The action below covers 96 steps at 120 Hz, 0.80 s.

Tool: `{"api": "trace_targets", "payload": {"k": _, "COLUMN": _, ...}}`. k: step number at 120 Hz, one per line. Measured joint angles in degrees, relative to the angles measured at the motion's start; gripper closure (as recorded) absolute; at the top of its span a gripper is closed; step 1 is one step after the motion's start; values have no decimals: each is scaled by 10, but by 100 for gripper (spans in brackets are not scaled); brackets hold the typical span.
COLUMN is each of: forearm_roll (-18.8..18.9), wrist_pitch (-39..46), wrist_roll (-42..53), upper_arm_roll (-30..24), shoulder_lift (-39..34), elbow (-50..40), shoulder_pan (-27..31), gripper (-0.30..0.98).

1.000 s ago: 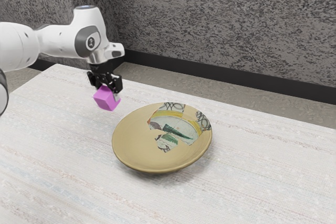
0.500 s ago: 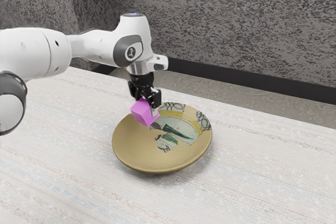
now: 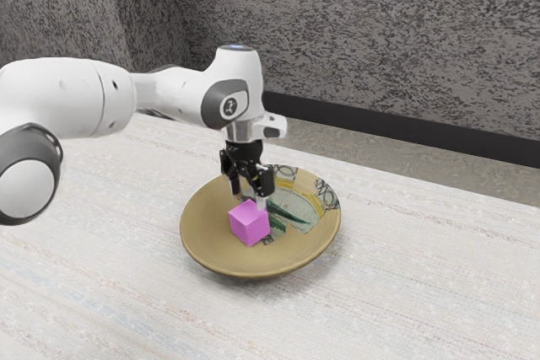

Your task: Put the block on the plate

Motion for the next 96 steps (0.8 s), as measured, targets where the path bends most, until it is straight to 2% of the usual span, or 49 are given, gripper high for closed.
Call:
{"api": "trace_targets", "payload": {"k": 22, "forearm_roll": 6, "wrist_pitch": -30, "wrist_roll": 0, "upper_arm_roll": 5, "shoulder_lift": -74, "elbow": -33, "shoulder_pan": 13, "gripper": 3}}
{"api": "trace_targets", "payload": {"k": 43, "forearm_roll": 41, "wrist_pitch": -71, "wrist_roll": 0, "upper_arm_roll": 9, "shoulder_lift": -161, "elbow": -44, "shoulder_pan": 25, "gripper": 1}}
{"api": "trace_targets", "payload": {"k": 58, "forearm_roll": 50, "wrist_pitch": -96, "wrist_roll": 1, "upper_arm_roll": 30, "shoulder_lift": -209, "elbow": -36, "shoulder_pan": 39, "gripper": 1}}
{"api": "trace_targets", "payload": {"k": 96, "forearm_roll": 58, "wrist_pitch": -121, "wrist_roll": 3, "upper_arm_roll": 35, "shoulder_lift": -258, "elbow": -30, "shoulder_pan": 43, "gripper": 0}}
